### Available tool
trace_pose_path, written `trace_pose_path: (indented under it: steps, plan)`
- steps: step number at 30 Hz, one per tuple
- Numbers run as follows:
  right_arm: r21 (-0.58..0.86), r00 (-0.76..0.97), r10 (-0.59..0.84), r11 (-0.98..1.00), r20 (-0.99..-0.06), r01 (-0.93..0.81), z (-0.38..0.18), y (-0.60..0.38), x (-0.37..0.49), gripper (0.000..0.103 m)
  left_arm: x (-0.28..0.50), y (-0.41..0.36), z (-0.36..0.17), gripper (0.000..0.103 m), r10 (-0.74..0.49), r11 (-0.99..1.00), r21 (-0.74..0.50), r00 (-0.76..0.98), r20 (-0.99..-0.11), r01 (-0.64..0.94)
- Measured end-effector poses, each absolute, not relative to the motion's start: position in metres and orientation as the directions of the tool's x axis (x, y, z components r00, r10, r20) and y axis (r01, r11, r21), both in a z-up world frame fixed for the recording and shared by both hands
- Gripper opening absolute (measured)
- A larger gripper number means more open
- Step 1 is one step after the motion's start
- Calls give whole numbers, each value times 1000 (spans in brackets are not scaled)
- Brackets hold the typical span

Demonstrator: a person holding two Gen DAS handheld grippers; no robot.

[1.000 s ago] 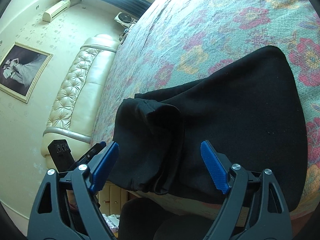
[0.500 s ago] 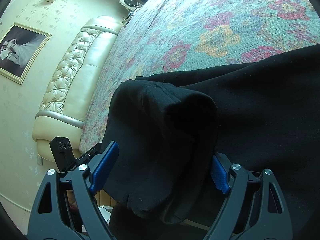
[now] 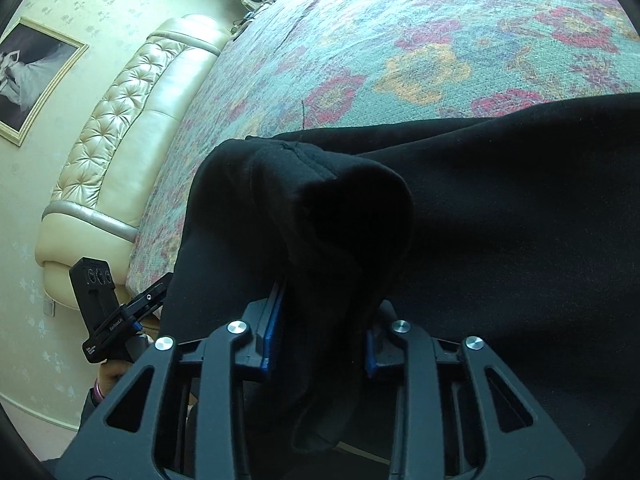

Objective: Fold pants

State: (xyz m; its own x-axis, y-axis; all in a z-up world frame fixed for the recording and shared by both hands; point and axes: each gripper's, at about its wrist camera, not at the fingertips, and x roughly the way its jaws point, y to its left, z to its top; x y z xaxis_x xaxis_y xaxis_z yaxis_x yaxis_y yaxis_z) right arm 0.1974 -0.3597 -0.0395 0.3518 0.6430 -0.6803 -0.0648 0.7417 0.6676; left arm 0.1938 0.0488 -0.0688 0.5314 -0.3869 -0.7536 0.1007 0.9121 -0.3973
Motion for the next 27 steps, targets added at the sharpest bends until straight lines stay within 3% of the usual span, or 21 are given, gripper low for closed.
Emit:
trace_pose_path:
  steps: [2, 8, 16, 27]
  plan:
    - [674, 356, 649, 736, -673, -68, -36, -360, 196, 17, 194, 49, -69, 87, -387, 912, -398, 530, -755, 99]
    - [661, 400, 645, 741, -652, -116, -10, -356, 191, 11, 193, 45, -67, 87, -363, 924, -367, 543, -757, 107]
    - [610, 432, 627, 767, -649, -197, 37, -362, 188, 9, 193, 38, -64, 87, -385, 918, -372, 540, -749, 138]
    - [587, 458, 588, 793, -667, -163, 52, -404, 185, 9, 187, 15, -50, 87, -453, 890, -391, 550, -702, 234]
